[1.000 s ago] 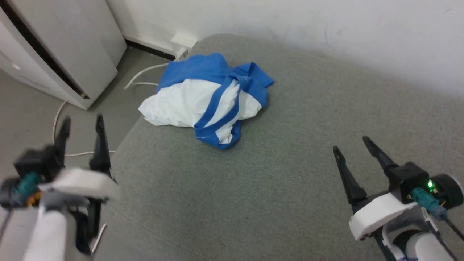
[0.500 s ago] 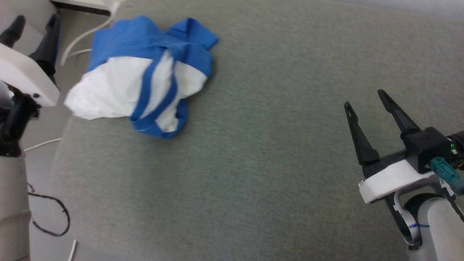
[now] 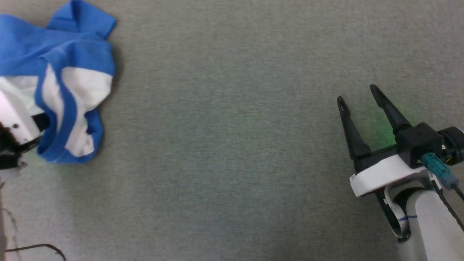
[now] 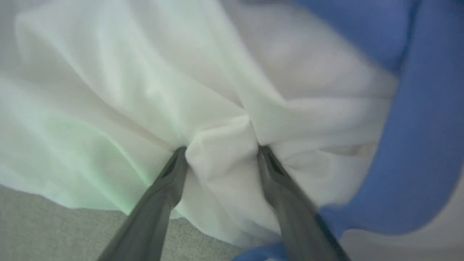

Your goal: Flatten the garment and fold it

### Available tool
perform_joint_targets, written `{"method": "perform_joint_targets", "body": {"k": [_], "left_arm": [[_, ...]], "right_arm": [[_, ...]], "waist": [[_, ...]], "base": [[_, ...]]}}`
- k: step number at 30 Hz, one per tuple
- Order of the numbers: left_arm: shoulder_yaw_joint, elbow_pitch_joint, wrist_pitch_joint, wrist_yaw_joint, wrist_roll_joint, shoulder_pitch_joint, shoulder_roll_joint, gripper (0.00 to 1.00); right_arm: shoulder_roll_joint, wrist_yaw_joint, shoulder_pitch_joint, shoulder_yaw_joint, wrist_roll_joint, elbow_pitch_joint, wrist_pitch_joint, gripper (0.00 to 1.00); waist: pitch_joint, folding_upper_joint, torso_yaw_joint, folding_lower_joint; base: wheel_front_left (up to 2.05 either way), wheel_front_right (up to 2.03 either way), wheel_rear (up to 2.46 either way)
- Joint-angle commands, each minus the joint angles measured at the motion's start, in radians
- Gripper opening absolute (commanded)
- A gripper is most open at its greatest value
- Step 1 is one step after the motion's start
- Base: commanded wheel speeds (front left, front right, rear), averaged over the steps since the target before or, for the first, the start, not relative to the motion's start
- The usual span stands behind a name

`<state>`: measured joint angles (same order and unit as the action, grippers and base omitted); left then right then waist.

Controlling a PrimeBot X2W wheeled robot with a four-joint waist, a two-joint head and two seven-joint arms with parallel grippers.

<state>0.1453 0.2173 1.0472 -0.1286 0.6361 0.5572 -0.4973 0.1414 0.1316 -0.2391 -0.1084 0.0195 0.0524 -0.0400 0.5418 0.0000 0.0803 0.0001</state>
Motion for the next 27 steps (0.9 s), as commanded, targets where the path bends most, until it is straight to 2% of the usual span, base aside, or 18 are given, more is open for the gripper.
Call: {"method": "perform_joint_targets", "body": {"k": [1, 2, 4, 7, 11, 17, 22, 27], "left_arm": [[-0.003, -0.001, 0.033, -0.012, 0.011, -0.030, 0.006, 1.00], [-0.004, -0.013, 0.058, -0.021, 0.017, -0.043, 0.006, 0.85], [-0.002, -0.051, 0.070, -0.032, 0.014, -0.060, 0.001, 0.01], [0.001, -0.099, -0.031, -0.011, -0.040, -0.059, -0.030, 0.00], [0.011, -0.114, -0.298, 0.028, -0.139, -0.009, -0.061, 0.00], [-0.020, -0.098, -0.676, 0.071, -0.258, 0.120, -0.070, 0.00], [-0.094, -0.099, -0.830, 0.119, -0.300, 0.223, -0.045, 0.00], [-0.187, -0.098, -0.876, 0.163, -0.291, 0.317, 0.034, 0.00]], "right_arm": [[-0.005, -0.001, -0.015, -0.001, -0.005, -0.005, -0.006, 1.00], [-0.006, -0.001, -0.014, 0.001, -0.005, -0.009, -0.007, 1.00], [-0.007, -0.001, -0.013, 0.004, -0.003, -0.016, -0.008, 1.00], [-0.005, -0.001, -0.010, 0.003, -0.001, -0.027, -0.011, 1.00], [-0.004, -0.001, 0.001, 0.005, 0.007, -0.047, -0.015, 1.00], [-0.017, -0.001, 0.043, 0.016, 0.018, -0.080, -0.015, 1.00], [-0.036, -0.001, 0.086, 0.031, 0.018, -0.089, -0.009, 1.00], [-0.046, -0.001, 0.121, 0.044, 0.012, -0.091, -0.002, 1.00]], "waist": [[0.035, 0.0000, -0.043, -0.0001], [0.026, 0.0000, -0.040, -0.0001], [0.009, 0.0000, -0.032, -0.0001], [-0.035, 0.0000, -0.017, -0.0001], [-0.123, 0.0000, 0.002, -0.0001], [-0.276, 0.0000, 0.013, -0.0001], [-0.380, 0.0000, -0.009, -0.0001], [-0.447, 0.0000, -0.059, -0.0001]], "base": [[0.00, 0.00, 0.00], [0.00, 0.00, 0.00], [0.00, 0.00, 0.00], [0.00, 0.00, 0.00], [0.00, 0.00, 0.00], [0.00, 0.00, 0.00], [0.00, 0.00, 0.00], [0.00, 0.00, 0.00]]}}
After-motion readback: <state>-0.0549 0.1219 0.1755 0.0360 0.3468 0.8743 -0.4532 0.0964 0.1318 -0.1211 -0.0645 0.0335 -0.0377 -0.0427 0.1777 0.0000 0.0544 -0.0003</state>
